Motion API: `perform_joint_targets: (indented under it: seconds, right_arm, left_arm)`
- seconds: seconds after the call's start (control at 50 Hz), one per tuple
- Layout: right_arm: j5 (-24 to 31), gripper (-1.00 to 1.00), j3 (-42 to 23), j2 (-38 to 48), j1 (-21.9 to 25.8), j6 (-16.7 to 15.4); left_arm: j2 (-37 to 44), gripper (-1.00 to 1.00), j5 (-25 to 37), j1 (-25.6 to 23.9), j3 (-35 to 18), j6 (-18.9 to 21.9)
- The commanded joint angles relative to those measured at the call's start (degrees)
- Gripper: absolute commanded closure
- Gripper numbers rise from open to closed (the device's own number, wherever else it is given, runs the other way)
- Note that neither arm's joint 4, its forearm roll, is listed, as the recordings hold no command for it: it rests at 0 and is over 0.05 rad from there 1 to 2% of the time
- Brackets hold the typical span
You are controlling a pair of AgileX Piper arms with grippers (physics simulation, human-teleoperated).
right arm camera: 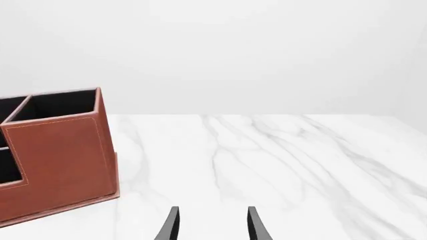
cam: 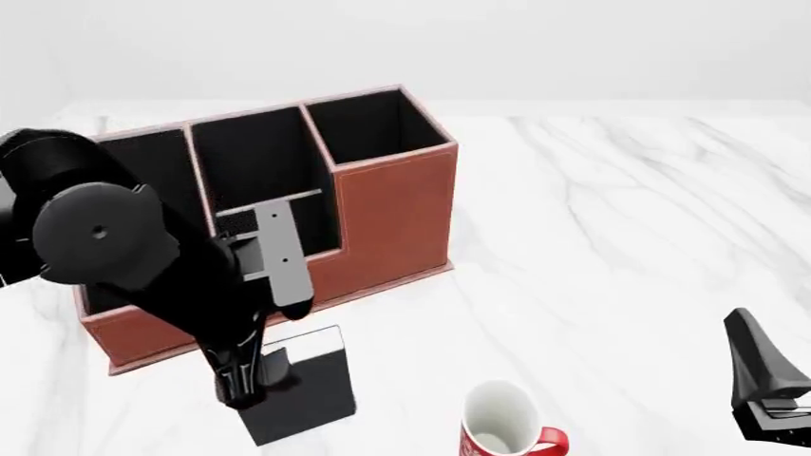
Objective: Pick up the book and place it in the front compartment of the caddy.
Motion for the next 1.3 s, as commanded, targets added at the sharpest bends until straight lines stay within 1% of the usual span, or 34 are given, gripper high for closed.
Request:
perform_joint_targets:
  seconds: [0.02, 0.16, 0.2, 0.52, 0.64, 0.9, 0.94, 0.96, 1.1, 1.12, 1.18, 1.2, 1.22, 1.24, 1.26, 1.28, 1.3]
  right_arm:
    - [-0.1, -1.00, 0.0, 0.0, 0.0, 0.0]
    - [-0.1, -1.00, 0.0, 0.0, 0.0, 0.0]
    - [-0.1, -1.00, 0.0, 0.0, 0.0, 0.0]
    - [-0.1, -1.00, 0.0, 0.0, 0.0, 0.0]
    - [-0.1, -1.00, 0.0, 0.0, 0.0, 0.0]
    - [-0.1, -1.00, 0.0, 0.0, 0.0, 0.0]
    - [-0.1, -1.00, 0.0, 0.0, 0.0, 0.0]
    - [-0.1, -1.00, 0.0, 0.0, 0.0, 0.0]
    - [-0.1, -1.00, 0.0, 0.0, 0.0, 0.0]
    - [-0.1, -1.00, 0.0, 0.0, 0.0, 0.0]
    - [-0.1, -1.00, 0.0, 0.0, 0.0, 0.0]
    - [-0.1, -1.00, 0.0, 0.0, 0.0, 0.0]
    - [-0.1, -1.00, 0.0, 0.0, 0.0, 0.0]
    - [-0.1, -1.00, 0.0, 0.0, 0.0, 0.0]
    - [-0.1, -1.00, 0.0, 0.0, 0.0, 0.0]
    - [-0.1, -1.00, 0.0, 0.0, 0.0, 0.0]
    - [-0.1, -1.00, 0.0, 0.0, 0.0, 0.0]
  left_arm:
    - [2.5, -1.00, -2.3, -1.7, 0.7, -2.0]
    - [4.2, -1.00, -3.9, -2.4, 1.3, -2.9]
    - [5.1, -1.00, -4.5, -3.5, 1.4, -4.0]
    - [7.8, -1.00, -7.8, -4.5, 3.7, -6.4]
    - [8.1, -1.00, -8.9, -4.1, 4.7, -6.6]
    - [9.2, -1.00, -10.2, -4.8, 6.5, -8.2]
    - [8.9, -1.00, -10.4, -4.1, 7.0, -7.6]
    - [8.6, 1.00, -10.3, -3.7, 7.2, -7.2]
    - [7.3, 1.00, -9.8, -1.8, 7.9, -4.8]
    - [6.3, 1.00, -9.7, -0.2, 8.4, -2.8]
    - [4.5, 1.00, -8.6, 1.6, 8.2, -0.6]
    - [2.5, 1.00, -8.2, 4.2, 8.5, 2.6]
    - [2.5, 1.00, -8.2, 4.3, 8.5, 2.7]
    - [0.9, 1.00, -6.9, 5.1, 7.9, 4.7]
    - [0.9, 1.00, -6.9, 5.1, 7.9, 4.7]
    - [-0.8, 1.00, -6.0, 6.6, 7.7, 6.9]
    - [-0.9, 1.00, -6.0, 6.7, 7.7, 6.9]
